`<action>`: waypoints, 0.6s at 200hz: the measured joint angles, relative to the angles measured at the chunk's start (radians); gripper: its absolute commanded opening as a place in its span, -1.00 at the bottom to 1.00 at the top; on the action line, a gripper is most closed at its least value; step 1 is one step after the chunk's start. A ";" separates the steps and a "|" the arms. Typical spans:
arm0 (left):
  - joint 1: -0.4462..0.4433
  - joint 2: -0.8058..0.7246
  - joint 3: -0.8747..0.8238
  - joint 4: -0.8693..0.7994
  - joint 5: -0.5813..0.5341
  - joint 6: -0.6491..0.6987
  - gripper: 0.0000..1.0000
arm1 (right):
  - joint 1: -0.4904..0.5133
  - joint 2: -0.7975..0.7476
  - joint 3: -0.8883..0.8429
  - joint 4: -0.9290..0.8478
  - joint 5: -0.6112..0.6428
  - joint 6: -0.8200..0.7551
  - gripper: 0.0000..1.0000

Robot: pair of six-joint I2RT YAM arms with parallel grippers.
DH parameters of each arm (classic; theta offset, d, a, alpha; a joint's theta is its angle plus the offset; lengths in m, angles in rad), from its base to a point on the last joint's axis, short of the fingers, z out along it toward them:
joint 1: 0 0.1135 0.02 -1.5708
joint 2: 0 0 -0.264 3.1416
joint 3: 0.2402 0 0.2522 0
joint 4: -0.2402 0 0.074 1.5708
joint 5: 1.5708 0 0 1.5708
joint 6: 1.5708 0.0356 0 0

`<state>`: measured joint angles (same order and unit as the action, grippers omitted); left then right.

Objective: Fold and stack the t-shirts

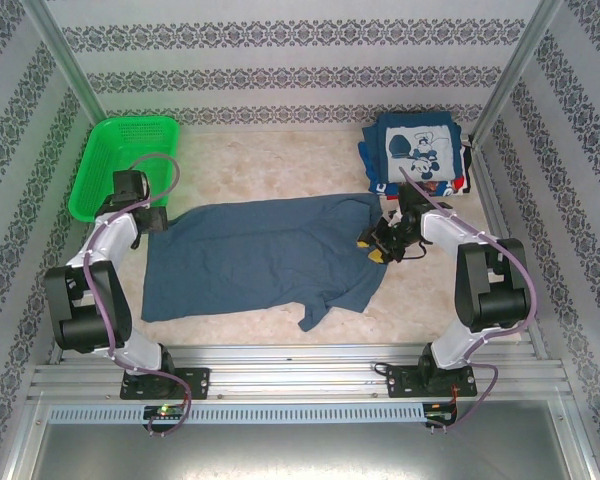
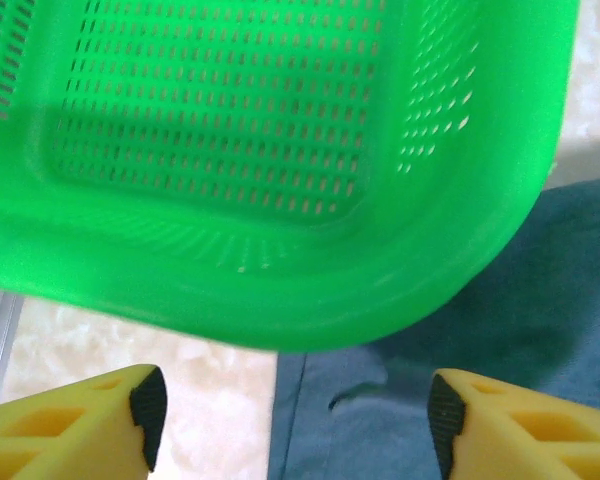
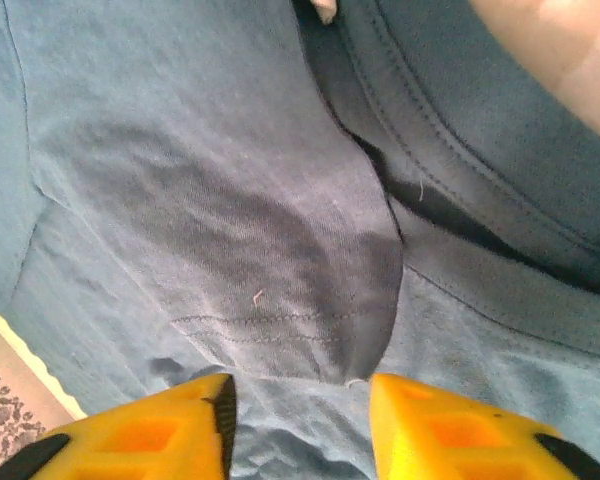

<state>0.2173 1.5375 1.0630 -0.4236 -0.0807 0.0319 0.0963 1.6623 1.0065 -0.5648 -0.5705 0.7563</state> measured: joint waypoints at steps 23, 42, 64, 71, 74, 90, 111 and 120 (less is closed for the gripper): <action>0.000 -0.031 0.059 -0.048 -0.002 -0.014 0.56 | -0.001 -0.040 -0.001 -0.035 -0.001 -0.016 0.03; 0.000 -0.062 0.124 -0.072 -0.006 -0.029 0.63 | -0.011 -0.097 -0.017 -0.057 0.001 -0.035 0.05; 0.000 -0.106 0.195 -0.127 0.021 -0.073 0.70 | -0.040 -0.153 -0.059 -0.080 0.005 -0.057 0.07; 0.000 -0.122 0.210 -0.151 0.047 -0.097 0.71 | -0.043 -0.160 -0.069 -0.087 0.007 -0.062 0.07; 0.000 -0.129 0.213 -0.159 0.055 -0.106 0.71 | -0.046 -0.161 -0.073 -0.091 0.008 -0.066 0.07; 0.000 -0.168 0.207 -0.215 0.131 -0.170 0.71 | -0.037 -0.162 -0.091 -0.098 0.008 -0.079 0.07; -0.001 -0.212 0.123 -0.272 0.210 -0.249 0.66 | 0.006 -0.163 -0.123 -0.099 0.011 -0.084 0.06; -0.001 -0.222 0.066 -0.296 0.229 -0.276 0.63 | 0.028 -0.163 -0.138 -0.103 0.020 -0.084 0.05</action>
<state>0.2161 1.3151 1.1290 -0.7197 0.1478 -0.2443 0.1242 1.4994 0.8688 -0.6674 -0.5507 0.6720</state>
